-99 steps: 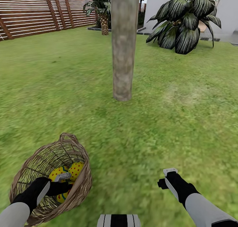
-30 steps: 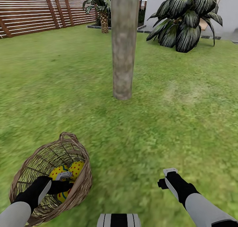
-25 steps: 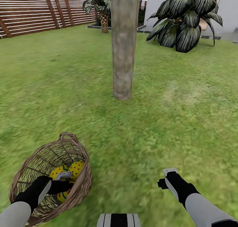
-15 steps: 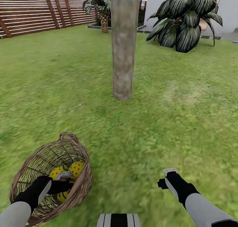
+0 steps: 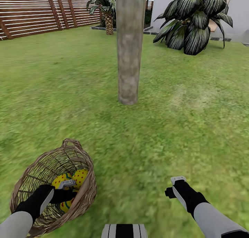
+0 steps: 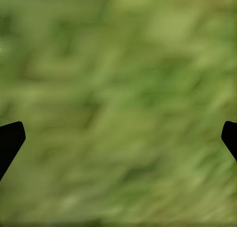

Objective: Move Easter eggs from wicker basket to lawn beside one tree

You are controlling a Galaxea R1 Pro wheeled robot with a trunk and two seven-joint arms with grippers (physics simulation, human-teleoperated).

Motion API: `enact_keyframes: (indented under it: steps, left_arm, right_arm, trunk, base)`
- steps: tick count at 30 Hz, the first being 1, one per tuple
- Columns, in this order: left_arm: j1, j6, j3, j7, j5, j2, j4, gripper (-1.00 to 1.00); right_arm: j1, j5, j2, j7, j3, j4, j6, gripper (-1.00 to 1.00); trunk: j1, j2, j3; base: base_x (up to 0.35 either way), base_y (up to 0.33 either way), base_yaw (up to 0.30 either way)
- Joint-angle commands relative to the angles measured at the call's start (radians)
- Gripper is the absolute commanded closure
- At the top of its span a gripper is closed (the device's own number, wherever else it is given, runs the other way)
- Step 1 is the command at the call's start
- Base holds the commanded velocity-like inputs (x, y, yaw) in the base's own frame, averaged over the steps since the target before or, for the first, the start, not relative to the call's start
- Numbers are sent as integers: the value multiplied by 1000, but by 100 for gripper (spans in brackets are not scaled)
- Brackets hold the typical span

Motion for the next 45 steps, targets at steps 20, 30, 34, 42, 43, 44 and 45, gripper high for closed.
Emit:
enact_keyframes:
  steps: [20, 30, 34, 42, 43, 44, 45]
  left_arm:
    - [1, 13, 2, -1, 32, -20, 24, 100]
    - [1, 13, 0, 4, 29, -35, 25, 100]
    - [1, 13, 0, 4, 29, -37, 25, 100]
    - [1, 13, 0, 4, 29, -42, 27, 100]
    - [1, 13, 0, 4, 29, -47, 27, 100]
    - [1, 13, 0, 4, 29, -50, 27, 100]
    - [1, 13, 0, 4, 28, -51, 27, 100]
  right_arm:
    - [0, -11, 0, -7, 8, -2, 5, -100]
    - [0, -11, 0, -7, 8, -2, 5, -100]
    - [0, -11, 0, -7, 8, -2, 5, -100]
    - [0, -11, 0, -7, 9, -2, 5, -100]
    - [0, -11, 1, -7, 9, -2, 5, -100]
    - [0, -11, 2, -7, 9, -2, 5, -100]
    - [0, -11, 2, -7, 9, -1, 5, -100]
  trunk:
    - [0, 0, -1]
    - [-2, 1, 18]
    - [-4, 2, 34]
    - [-8, 4, 65]
    - [-8, 4, 69]
    - [-8, 4, 73]
    - [-9, 5, 76]
  base:
    - [0, 0, 0]
    - [0, 0, 0]
    - [0, 0, 0]
    - [0, 0, 0]
    - [0, 0, 0]
    - [0, 0, 0]
    - [0, 0, 0]
